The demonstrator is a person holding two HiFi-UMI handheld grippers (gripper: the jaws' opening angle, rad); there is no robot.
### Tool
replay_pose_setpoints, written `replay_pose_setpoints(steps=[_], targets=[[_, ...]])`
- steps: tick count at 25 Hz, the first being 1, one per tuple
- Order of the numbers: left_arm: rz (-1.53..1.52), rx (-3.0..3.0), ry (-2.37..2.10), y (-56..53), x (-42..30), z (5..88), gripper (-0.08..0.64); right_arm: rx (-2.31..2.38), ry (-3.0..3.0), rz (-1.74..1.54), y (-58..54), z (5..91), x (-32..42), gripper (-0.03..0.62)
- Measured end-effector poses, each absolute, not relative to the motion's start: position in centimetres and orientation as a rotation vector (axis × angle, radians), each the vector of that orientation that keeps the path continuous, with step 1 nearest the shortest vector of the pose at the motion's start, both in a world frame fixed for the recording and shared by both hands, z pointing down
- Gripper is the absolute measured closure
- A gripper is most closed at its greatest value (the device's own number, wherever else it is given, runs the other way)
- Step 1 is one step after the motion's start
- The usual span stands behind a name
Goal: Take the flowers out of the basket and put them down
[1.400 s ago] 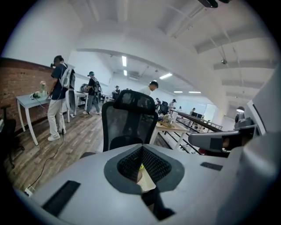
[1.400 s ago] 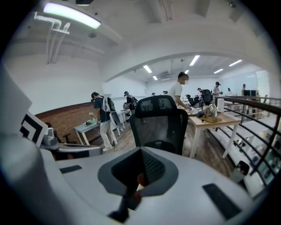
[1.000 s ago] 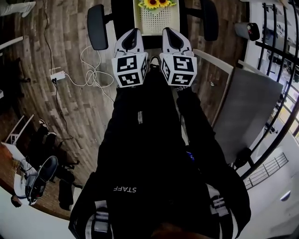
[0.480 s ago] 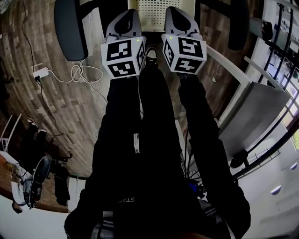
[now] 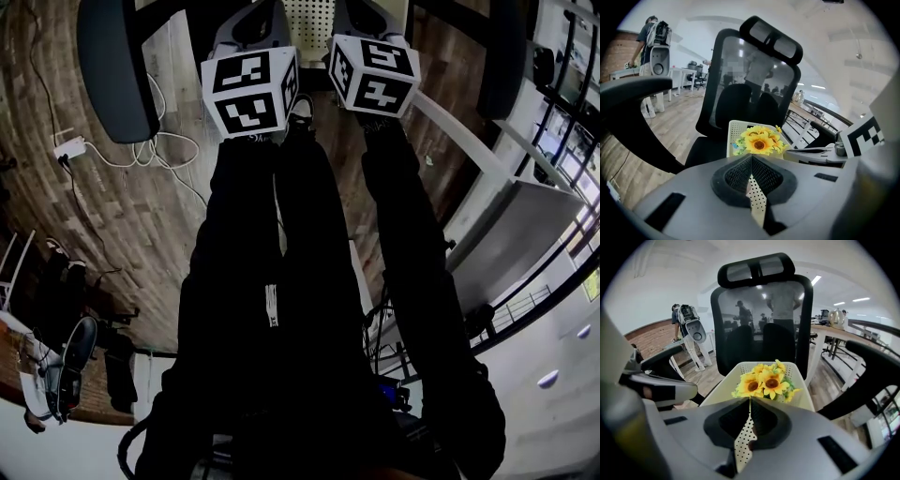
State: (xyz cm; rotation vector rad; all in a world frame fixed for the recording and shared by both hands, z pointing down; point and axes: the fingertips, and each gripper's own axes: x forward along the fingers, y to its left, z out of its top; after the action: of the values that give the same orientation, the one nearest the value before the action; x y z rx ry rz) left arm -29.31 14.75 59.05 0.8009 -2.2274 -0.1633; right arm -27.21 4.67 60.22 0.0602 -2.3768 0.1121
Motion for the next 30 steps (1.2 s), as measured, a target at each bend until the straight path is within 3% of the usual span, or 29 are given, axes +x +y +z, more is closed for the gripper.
replay_pose_setpoints(steps=[6, 8, 12, 18, 23, 30], targets=[[-0.167, 0.803, -2.207, 13.6, -30.1, 59.7, 0.558, 0.057, -2.33, 0.131, 4.1, 62.4, -27.6, 0.571], [-0.164, 0.802, -2.19, 13.2, -30.4, 60.2, 0.558, 0.048, -2.307, 0.143, 4.1, 63.2, -27.8, 0.517], [-0.149, 0.805, -2.172, 12.5, -31.3, 60.9, 0.558, 0.054, -2.283, 0.155, 3.5, 64.2, -28.6, 0.497], [-0.157, 0.803, -2.14, 12.4, -32.3, 62.5, 0.558, 0.091, -2.217, 0.164, 2.7, 67.4, -29.5, 0.403], [-0.152, 0.806, -2.139, 12.2, -33.1, 62.9, 0.558, 0.107, -2.224, 0.151, 2.0, 69.4, -31.0, 0.265], [-0.145, 0.811, -2.156, 12.1, -34.5, 63.6, 0.558, 0.153, -2.273, 0.165, 1.4, 71.9, -33.4, 0.144]])
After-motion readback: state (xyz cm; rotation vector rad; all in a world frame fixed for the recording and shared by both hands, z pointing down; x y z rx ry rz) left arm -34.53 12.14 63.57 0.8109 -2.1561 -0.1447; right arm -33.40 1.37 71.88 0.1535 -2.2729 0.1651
